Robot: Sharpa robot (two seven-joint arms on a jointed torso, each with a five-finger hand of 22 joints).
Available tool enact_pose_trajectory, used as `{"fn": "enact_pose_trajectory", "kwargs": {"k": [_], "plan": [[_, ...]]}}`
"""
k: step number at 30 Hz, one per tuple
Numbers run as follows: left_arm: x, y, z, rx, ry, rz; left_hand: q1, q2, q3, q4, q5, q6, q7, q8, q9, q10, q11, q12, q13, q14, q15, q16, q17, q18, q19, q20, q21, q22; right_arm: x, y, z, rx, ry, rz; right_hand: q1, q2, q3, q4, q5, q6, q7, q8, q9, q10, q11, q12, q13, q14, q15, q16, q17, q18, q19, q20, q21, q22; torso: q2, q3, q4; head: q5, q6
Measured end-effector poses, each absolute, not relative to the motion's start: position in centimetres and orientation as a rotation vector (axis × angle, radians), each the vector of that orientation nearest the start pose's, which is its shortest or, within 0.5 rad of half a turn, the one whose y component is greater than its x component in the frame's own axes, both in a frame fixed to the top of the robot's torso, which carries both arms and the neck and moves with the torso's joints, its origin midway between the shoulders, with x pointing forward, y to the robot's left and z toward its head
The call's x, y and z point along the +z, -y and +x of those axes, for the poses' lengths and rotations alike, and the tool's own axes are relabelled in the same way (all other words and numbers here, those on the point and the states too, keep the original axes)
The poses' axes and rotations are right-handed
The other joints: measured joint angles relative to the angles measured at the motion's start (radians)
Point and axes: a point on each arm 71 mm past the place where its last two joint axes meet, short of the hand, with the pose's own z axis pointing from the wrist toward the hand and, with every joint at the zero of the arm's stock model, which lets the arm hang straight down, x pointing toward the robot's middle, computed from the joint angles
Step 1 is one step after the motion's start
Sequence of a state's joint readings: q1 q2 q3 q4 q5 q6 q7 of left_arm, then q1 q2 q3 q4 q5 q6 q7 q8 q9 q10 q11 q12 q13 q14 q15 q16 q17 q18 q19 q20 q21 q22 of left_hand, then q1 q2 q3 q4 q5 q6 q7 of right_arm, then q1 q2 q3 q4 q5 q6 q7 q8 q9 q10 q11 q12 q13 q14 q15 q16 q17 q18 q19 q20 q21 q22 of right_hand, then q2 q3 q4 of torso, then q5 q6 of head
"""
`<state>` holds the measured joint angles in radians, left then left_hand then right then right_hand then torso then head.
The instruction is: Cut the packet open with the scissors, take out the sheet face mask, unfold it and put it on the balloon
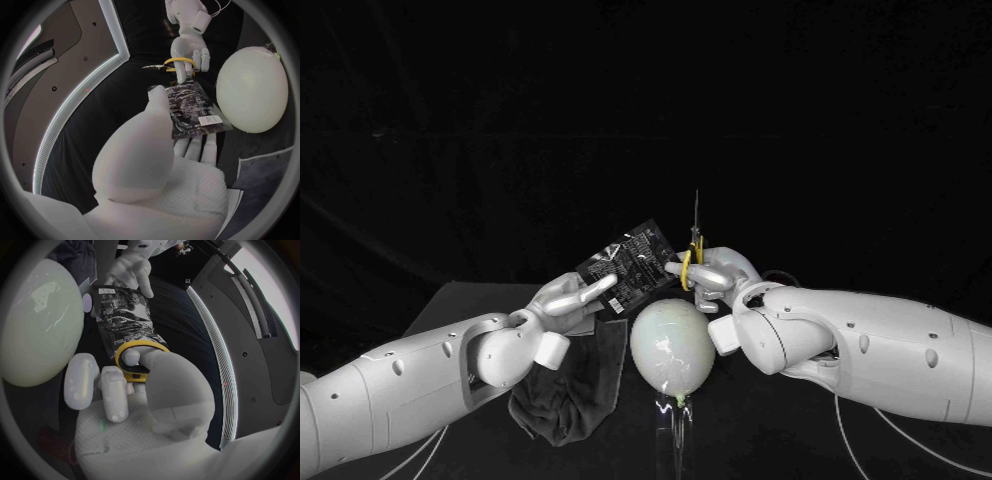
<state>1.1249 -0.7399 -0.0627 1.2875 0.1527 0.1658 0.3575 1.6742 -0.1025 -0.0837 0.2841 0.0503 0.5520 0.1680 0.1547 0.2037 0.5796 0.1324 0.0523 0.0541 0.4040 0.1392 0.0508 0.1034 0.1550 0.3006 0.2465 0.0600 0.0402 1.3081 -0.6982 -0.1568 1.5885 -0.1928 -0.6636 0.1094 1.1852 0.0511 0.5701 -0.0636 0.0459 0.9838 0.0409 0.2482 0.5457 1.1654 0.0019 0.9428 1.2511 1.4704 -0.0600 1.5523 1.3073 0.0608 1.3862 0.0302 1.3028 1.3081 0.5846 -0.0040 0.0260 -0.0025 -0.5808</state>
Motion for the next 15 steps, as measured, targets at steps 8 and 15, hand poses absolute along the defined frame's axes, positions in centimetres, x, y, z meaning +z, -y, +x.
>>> {"fn": "enact_pose_trajectory", "kwargs": {"k": [8, 15], "plan": [[-23.5, -19.3, 50.2, -1.929, -1.554, -1.276, 0.020, 0.020, 0.000, 0.000, 0.000, 0.058, 0.005, 0.025, 0.018, 0.078, 0.010, 0.012, 0.005, 0.079, -0.005, 0.024, 0.019, 0.017, 0.056, 0.009, 0.017, 0.006, -17.5, 12.8, 47.4, 1.219, -1.614, 0.999, 0.000, 0.000, 0.000, 0.000, 0.000, 0.000, 0.000, 0.000, 0.000, 0.000, 0.000, 0.000, 0.000, 0.000, 0.000, 0.003, 0.000, 0.000, 0.000, 0.000, 0.000, 0.000, 0.000, 0.0003, -0.0009, 0.004, 0.006], [-23.4, -18.7, 50.5, -1.951, -1.520, -1.288, 0.022, 0.036, -0.003, -0.003, 0.000, 0.088, 0.013, 0.038, 0.030, 0.138, 0.019, 0.016, 0.008, 0.147, -0.003, 0.037, 0.035, 0.017, 0.106, 0.009, 0.028, 0.010, -17.5, 12.3, 47.0, 1.232, -1.621, 0.997, 0.000, 0.000, 0.000, 0.000, 0.000, 0.000, 0.000, 0.000, 0.000, 0.000, 0.000, 0.000, 0.000, 0.000, 0.000, 0.003, 0.001, 0.000, 0.000, 0.000, 0.000, -0.001, 0.001, 0.0003, -0.0010, 0.002, 0.010]]}}
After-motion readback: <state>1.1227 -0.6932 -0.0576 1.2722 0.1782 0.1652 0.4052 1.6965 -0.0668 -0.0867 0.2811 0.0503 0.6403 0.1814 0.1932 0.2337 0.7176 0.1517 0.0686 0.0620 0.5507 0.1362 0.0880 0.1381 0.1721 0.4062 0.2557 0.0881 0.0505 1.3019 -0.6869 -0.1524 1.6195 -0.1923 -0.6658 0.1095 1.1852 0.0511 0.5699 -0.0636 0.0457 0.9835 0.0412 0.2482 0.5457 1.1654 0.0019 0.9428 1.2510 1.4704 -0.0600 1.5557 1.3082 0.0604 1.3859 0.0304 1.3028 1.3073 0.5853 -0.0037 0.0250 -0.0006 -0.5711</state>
